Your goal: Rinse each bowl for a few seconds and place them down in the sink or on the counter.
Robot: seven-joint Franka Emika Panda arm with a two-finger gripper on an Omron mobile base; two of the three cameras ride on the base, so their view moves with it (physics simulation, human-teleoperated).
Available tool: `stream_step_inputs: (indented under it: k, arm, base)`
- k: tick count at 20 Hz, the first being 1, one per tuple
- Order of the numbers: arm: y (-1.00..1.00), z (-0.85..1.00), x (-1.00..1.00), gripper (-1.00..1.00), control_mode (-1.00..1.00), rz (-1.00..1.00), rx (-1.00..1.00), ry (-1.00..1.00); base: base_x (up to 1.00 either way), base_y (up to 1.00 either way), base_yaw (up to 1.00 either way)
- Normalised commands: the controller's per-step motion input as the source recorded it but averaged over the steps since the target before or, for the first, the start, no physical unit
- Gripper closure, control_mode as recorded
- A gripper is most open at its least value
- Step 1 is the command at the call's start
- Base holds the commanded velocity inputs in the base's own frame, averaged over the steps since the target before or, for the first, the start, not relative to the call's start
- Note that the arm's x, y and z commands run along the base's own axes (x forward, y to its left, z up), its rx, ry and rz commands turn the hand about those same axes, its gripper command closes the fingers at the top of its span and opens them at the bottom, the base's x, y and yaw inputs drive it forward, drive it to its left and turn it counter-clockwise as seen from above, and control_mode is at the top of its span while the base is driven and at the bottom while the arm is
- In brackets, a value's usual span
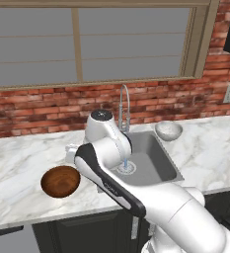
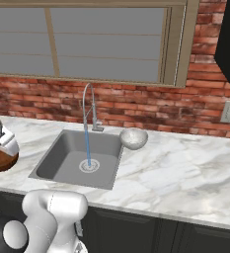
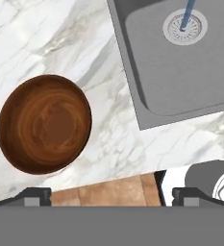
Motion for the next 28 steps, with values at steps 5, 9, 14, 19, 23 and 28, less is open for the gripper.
stream_step_inputs:
  k: [5,9,14,19,23,28]
  arm:
    - [0.06,-0.25,0.01,-1.0,-1.0,0.04,0.0,0.0]
    - [0.05,-0.19,0.12,-1.0,-1.0,0.0,0.0,0.0]
    - [0.07,-0.15,0.16,-1.0,-1.0,0.0,0.0,0.0]
    - [0.14,-0.2,0.13,-1.0,-1.0,-0.01,0.0,0.02]
    - [0.13,-0.22,0.05,-1.0,-1.0,0.0,0.0,0.02]
    - [0.08,-0.19,0.04,-1.0,-1.0,0.0,0.0,0.0]
  base:
    - [0.0,0.0,0.0]
    - [0.0,0.0,0.0]
    - [0.0,0.0,0.0]
    - [0.0,0.0,0.0]
    - [0.0,0.0,0.0]
    - [0.0,0.0,0.0]
